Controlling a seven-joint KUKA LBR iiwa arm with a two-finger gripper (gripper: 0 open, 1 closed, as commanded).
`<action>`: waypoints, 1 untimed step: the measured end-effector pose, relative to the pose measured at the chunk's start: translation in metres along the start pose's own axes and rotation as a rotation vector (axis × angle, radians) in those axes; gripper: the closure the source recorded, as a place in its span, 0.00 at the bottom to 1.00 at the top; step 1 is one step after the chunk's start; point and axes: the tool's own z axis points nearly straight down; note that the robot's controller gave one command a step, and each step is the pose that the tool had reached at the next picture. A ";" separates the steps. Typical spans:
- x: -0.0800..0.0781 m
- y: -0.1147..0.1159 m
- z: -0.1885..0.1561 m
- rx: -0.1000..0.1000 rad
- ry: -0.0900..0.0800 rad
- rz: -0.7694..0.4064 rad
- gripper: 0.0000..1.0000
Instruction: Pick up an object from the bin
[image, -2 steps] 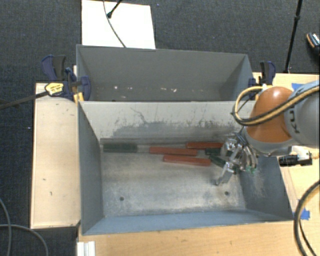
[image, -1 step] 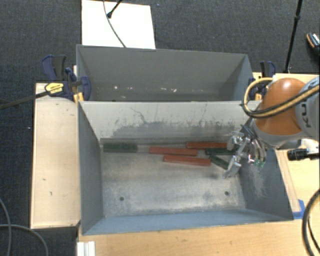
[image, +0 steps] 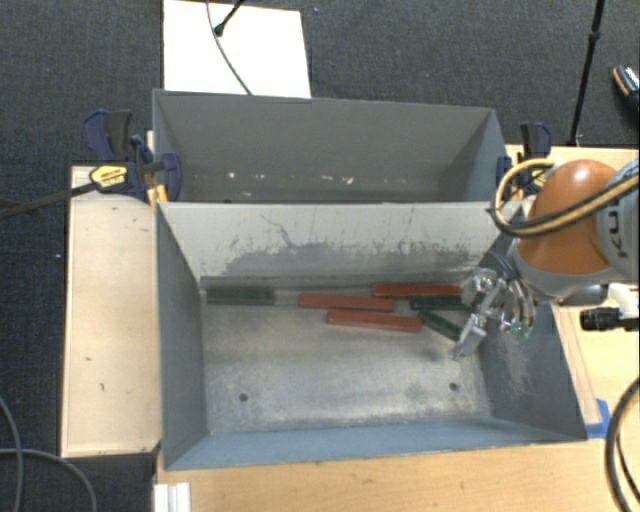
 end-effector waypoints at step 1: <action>0.001 -0.002 0.031 0.001 0.003 0.189 0.00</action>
Offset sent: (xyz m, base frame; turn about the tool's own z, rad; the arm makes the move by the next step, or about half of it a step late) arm -0.0014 -0.0020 -0.0305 0.1894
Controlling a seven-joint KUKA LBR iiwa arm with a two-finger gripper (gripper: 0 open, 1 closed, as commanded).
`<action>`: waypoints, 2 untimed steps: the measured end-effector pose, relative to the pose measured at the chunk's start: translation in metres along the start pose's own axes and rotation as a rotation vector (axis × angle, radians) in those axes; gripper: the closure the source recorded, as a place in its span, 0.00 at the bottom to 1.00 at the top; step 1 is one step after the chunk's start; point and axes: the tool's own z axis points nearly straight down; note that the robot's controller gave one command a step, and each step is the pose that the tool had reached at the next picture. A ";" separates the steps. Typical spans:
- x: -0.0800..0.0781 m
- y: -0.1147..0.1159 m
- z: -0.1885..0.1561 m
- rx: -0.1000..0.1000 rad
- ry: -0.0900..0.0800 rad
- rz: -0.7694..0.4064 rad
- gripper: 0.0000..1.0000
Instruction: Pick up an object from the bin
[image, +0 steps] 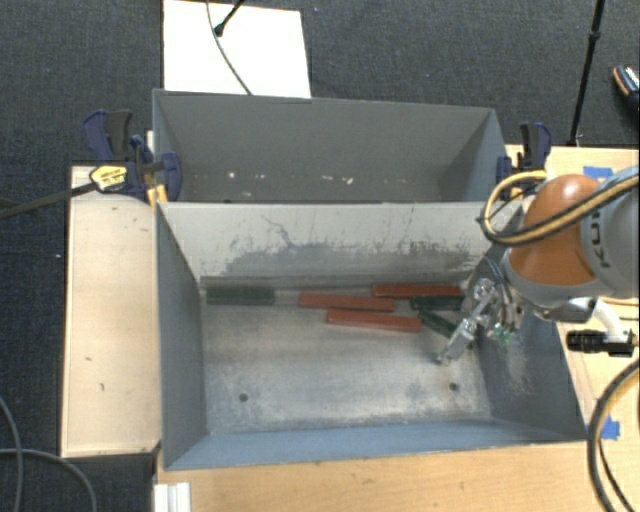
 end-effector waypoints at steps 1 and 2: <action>0.000 0.000 -0.001 0.000 -0.001 -0.004 0.00; 0.000 0.000 -0.001 0.001 -0.001 -0.006 1.00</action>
Offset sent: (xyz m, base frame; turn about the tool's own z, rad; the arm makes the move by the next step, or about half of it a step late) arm 0.0000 0.0000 0.0000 0.0000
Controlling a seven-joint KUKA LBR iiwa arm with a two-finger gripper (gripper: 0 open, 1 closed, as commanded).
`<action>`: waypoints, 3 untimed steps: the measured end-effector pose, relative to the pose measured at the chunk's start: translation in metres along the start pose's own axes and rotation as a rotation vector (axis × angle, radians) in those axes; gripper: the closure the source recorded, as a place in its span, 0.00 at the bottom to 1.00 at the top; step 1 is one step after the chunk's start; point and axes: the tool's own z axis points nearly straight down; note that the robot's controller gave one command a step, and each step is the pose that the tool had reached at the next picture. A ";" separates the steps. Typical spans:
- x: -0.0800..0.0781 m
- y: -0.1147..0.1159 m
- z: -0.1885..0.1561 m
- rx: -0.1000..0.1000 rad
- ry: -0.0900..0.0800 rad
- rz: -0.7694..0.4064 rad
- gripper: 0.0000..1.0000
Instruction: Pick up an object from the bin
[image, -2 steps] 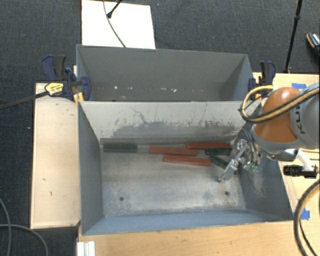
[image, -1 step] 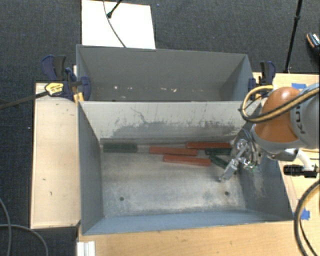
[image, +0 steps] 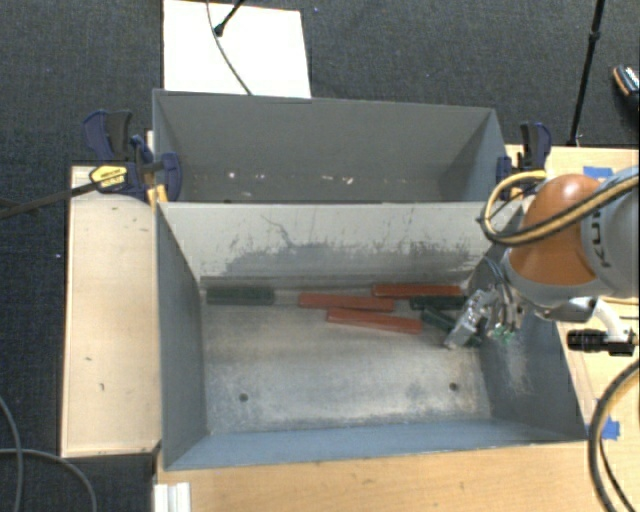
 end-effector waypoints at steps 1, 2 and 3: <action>-0.001 0.000 -0.031 -0.004 -0.007 -0.004 1.00; -0.003 0.001 -0.062 -0.004 -0.008 -0.009 1.00; -0.004 0.002 -0.118 -0.005 -0.010 -0.016 1.00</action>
Offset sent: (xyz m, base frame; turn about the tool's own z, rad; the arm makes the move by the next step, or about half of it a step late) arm 0.0000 -0.0001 0.0285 0.0000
